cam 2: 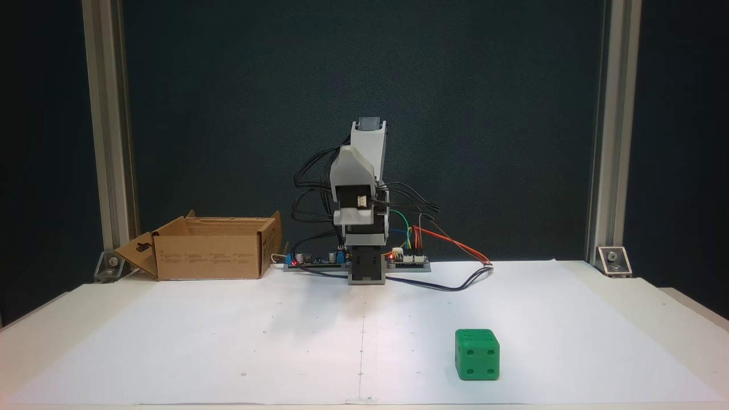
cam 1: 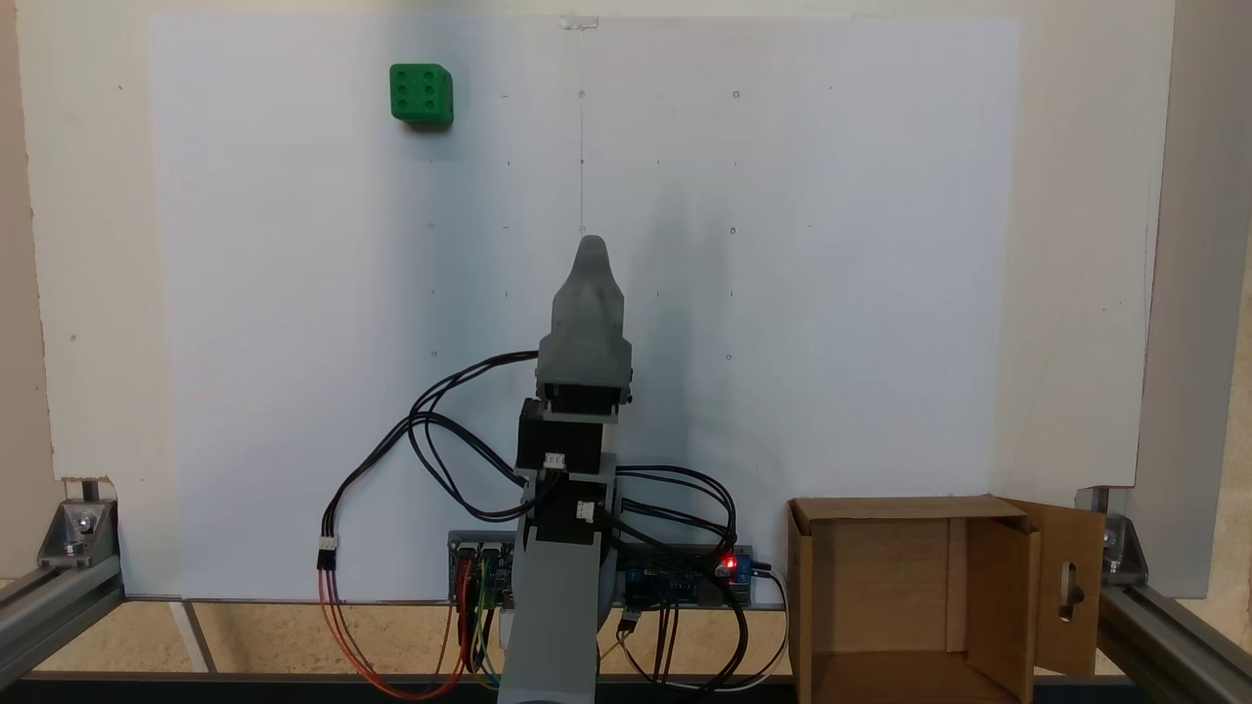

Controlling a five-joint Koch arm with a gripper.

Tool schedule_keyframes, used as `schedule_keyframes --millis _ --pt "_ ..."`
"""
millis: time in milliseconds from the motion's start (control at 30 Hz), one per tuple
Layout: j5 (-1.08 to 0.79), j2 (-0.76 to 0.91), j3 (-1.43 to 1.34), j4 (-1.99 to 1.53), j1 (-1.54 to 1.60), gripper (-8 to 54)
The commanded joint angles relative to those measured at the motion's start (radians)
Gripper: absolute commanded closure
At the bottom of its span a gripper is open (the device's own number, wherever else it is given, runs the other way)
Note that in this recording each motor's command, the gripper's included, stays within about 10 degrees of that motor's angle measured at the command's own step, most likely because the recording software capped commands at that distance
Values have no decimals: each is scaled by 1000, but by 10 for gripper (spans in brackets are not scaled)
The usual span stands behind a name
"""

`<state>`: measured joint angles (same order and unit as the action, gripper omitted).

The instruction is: Grasp a green dice and put it in the bin.

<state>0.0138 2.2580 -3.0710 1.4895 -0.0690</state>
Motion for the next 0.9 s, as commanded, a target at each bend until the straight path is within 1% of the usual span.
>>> schedule_keyframes --millis 0,500,700,867 --pt "6 107 34 -141 0 40" --pt "6 107 626 -1170 -40 30" --pt "6 103 788 -1570 -25 31" --pt "8 72 982 -1894 -15 32"
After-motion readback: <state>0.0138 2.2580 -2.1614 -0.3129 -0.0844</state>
